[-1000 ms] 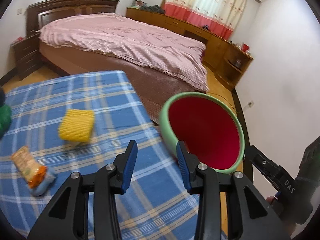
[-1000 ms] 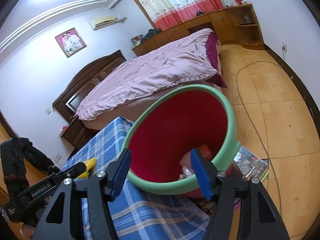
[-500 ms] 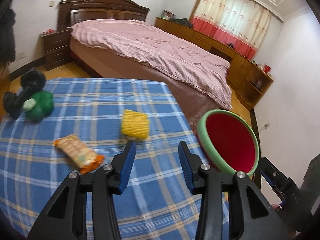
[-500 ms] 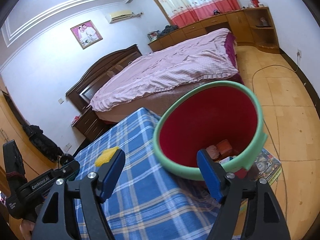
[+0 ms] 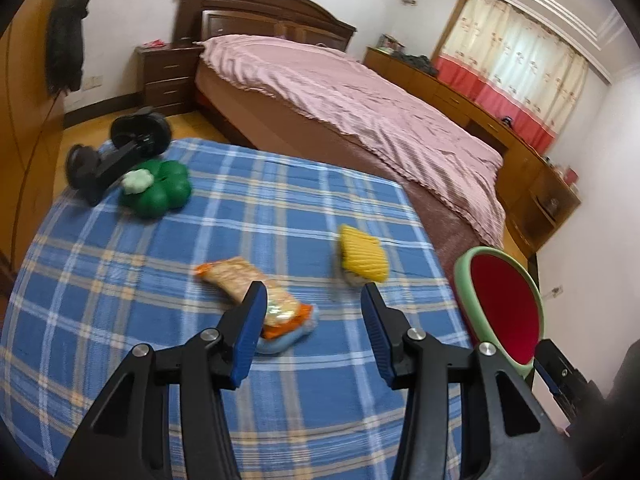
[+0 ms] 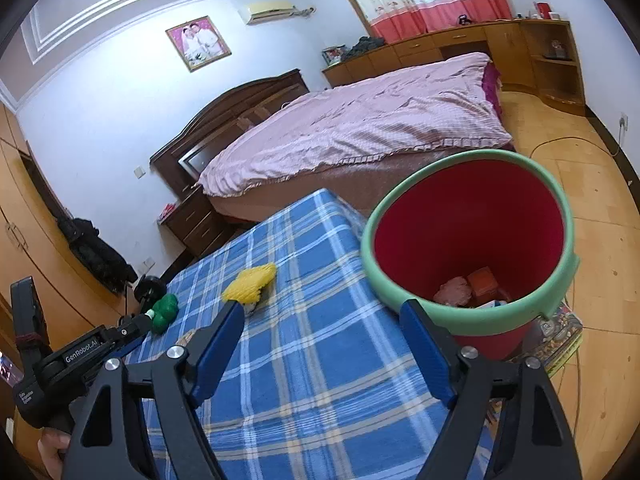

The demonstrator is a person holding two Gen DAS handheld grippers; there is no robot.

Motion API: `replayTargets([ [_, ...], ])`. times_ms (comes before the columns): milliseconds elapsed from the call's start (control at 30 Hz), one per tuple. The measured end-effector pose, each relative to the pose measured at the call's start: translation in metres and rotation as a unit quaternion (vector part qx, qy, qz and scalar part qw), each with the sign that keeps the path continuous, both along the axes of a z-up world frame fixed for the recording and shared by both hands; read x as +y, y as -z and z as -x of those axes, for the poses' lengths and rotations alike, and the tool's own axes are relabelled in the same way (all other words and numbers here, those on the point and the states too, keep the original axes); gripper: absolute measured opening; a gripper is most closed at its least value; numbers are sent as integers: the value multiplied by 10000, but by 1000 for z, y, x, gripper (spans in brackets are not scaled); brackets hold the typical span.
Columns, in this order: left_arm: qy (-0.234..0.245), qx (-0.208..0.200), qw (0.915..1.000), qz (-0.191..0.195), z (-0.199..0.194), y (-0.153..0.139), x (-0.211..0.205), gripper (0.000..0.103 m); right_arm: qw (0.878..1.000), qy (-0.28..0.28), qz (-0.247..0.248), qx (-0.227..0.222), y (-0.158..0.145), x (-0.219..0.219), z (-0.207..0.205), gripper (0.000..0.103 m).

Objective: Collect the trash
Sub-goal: 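Move both open tools back toward the yellow foam net and snack packet, then grasp the snack packet with the left tool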

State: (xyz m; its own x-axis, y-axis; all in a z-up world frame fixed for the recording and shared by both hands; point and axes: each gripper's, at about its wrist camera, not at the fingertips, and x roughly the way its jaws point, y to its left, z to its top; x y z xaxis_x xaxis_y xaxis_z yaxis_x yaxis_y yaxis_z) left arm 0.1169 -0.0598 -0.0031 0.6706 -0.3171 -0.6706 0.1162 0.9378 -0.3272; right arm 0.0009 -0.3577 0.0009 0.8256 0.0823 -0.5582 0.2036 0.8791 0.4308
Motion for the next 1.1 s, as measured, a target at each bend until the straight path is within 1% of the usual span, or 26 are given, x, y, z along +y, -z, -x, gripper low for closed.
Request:
replayTargets([
  [233,-314,161,9993,76,-7,10,26,49,9995,-245,100,179,7,21,-14,83],
  [367,-461,236,9986,129,-11,16,38,53,9989,-335,143,291,11,30,-23,83],
  [433,-522,282,9981,145,-13,19,42,54,9986,-368,174,339,12,33,-26,83],
  [700,-741,639,9951,174,-32,38,54,54,9973,-438,213,543,23,41,-43,83],
  [867,-691,844,9937,256,-43,48,49,54,9967,-464,173,649,31,41,-55,83],
  [1100,-493,1135,9919,285,-57,61,27,54,9957,-513,71,769,41,36,-68,83],
])
